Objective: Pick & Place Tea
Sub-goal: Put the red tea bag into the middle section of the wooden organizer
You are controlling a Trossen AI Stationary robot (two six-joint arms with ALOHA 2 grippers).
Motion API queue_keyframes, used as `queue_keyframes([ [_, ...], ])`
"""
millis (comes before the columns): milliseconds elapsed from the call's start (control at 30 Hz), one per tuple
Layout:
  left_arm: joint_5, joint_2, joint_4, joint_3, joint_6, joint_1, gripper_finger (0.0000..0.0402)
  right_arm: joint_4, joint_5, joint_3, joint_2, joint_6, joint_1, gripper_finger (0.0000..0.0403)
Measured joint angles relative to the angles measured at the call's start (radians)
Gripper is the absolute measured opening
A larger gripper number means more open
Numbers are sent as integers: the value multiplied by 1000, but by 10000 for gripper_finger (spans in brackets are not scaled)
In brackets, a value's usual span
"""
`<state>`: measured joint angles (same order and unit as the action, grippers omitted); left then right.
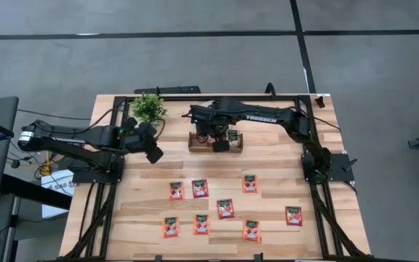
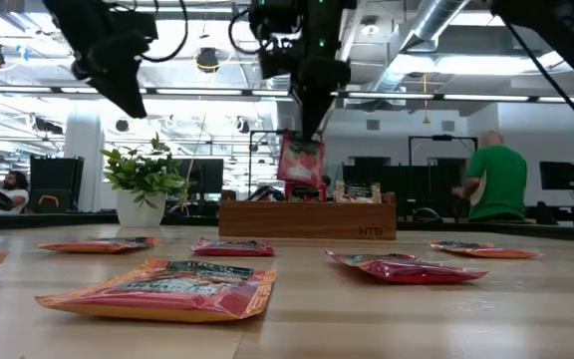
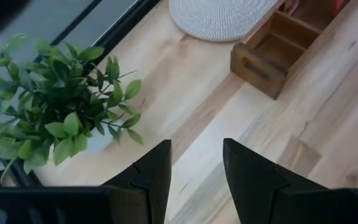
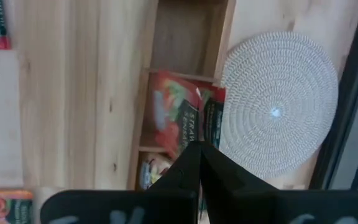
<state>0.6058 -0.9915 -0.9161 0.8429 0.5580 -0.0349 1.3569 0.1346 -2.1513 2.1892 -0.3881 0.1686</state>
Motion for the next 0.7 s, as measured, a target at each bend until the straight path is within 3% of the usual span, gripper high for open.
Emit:
queue_keyframes([
  [433, -54, 251, 238, -185, -52, 0, 137, 23, 2, 2, 52, -23, 23, 0],
  [700, -55, 275, 237, -207, -49, 0, 138, 17, -4, 2, 59, -32, 39, 0],
])
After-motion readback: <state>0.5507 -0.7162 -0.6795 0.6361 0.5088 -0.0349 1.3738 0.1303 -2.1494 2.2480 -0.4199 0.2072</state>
